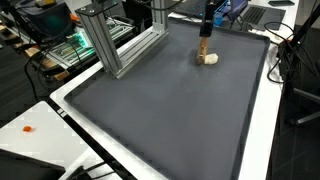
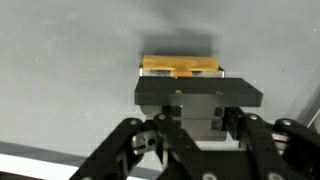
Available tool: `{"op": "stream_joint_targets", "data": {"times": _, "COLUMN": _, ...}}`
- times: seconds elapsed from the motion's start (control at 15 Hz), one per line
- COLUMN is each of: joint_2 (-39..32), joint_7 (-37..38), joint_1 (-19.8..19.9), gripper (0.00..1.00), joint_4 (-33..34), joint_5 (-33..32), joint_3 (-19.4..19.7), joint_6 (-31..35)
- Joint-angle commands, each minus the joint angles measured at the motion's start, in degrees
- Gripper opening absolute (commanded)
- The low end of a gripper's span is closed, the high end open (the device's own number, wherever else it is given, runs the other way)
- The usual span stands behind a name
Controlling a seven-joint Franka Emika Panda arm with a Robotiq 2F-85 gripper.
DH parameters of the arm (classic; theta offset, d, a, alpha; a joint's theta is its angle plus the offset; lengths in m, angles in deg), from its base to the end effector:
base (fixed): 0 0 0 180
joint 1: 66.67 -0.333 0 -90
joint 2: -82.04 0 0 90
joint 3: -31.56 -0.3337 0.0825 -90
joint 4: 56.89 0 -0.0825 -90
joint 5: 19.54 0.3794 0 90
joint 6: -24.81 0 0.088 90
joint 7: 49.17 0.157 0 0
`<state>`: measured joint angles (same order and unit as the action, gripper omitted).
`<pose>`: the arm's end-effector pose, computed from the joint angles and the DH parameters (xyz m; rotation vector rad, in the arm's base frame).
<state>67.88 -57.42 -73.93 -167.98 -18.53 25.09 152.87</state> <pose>0.5973 0.1450 0.3333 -3.0441 -0.5681 -0.0750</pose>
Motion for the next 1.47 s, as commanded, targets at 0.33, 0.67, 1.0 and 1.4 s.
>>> {"op": "stream_joint_targets", "data": {"times": 0.33, "joint_2": -0.47, "joint_7": 6.59, "joint_1": -0.1, "gripper": 0.27, "joint_4": 0.07, "joint_5": 0.35, "joint_3": 0.09, "joint_6": 4.4}}
{"op": "stream_joint_targets", "data": {"times": 0.67, "joint_2": -1.2, "joint_7": 16.12, "joint_1": -1.4, "gripper": 0.27, "joint_4": -0.21, "joint_5": -2.38, "joint_3": 1.06, "joint_6": 7.27}}
{"op": "stream_joint_targets", "data": {"times": 1.0, "joint_2": -1.98, "joint_7": 28.89, "joint_1": -3.47, "gripper": 0.27, "joint_4": 0.04, "joint_5": -6.72, "joint_3": 2.5, "joint_6": 9.19}}
{"op": "stream_joint_targets", "data": {"times": 1.4, "joint_2": -2.56, "joint_7": 39.67, "joint_1": -5.11, "gripper": 0.27, "joint_4": 0.24, "joint_5": -10.08, "joint_3": 4.08, "joint_6": 10.44}}
